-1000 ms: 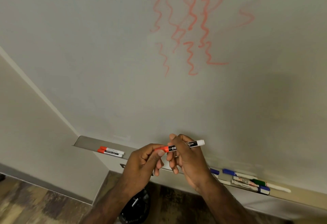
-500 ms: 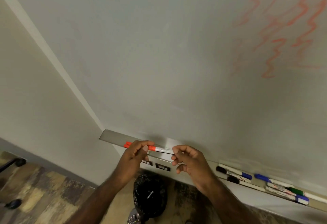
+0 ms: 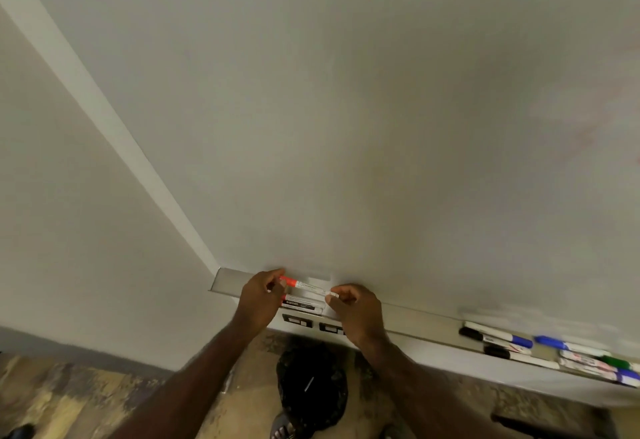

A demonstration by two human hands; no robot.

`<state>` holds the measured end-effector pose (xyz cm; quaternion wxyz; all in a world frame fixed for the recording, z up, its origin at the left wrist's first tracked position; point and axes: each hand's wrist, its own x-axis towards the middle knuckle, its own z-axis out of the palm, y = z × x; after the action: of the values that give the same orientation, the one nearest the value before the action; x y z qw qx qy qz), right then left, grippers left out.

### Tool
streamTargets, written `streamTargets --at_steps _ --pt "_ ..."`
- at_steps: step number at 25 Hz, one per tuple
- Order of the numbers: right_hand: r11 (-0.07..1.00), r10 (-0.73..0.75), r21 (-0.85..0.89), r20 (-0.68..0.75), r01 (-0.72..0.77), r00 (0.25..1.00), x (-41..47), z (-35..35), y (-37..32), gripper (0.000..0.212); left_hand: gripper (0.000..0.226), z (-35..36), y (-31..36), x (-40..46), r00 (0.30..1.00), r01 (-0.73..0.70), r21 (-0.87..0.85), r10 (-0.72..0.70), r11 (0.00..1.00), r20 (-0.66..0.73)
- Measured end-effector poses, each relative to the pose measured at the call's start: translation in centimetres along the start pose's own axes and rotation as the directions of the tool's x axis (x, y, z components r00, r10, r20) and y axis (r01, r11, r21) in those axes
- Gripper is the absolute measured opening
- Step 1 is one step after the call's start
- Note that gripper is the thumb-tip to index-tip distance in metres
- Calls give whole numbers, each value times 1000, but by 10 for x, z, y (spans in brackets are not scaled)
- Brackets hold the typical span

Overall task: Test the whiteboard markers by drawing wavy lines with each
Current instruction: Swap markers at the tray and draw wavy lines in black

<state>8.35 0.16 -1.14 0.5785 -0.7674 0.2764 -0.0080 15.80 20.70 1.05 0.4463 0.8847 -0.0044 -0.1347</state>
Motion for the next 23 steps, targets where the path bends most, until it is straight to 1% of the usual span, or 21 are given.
streamTargets --at_steps 3,4,5,6,8,12,14,20,23 --pt "996 83 -24 -48 -84 995 12 24 9 14 27 -1 -4 9 998 -5 40 2 999 62" --pt "995 83 -44 -61 -86 995 14 30 12 14 23 -1 -7 11 997 3 30 -5 1000 76" --pt "993 69 -92 -78 -76 995 15 34 13 14 16 -2 -8 11 996 12 7 -13 1000 88" --pt "988 51 -142 -88 -63 995 16 39 15 14 15 -3 -11 12 996 8 -8 -7 1000 92" --pt "970 14 -238 -116 -42 993 15 46 15 14 17 -2 -21 17 995 6 -13 -5 1000 103" --pt "948 11 -315 -131 -52 991 12 53 18 12 16 0 -37 28 989 59 15 -60 998 132" --pt "943 26 -326 -133 -68 991 13 54 18 14 16 1 -38 31 986 86 4 -86 996 146" --pt "932 58 -347 -129 -100 990 13 48 17 18 19 7 -26 29 977 165 -109 -148 980 151" --pt "937 85 -324 -143 -128 986 13 33 23 22 10 17 -24 26 968 196 -139 -169 971 185"
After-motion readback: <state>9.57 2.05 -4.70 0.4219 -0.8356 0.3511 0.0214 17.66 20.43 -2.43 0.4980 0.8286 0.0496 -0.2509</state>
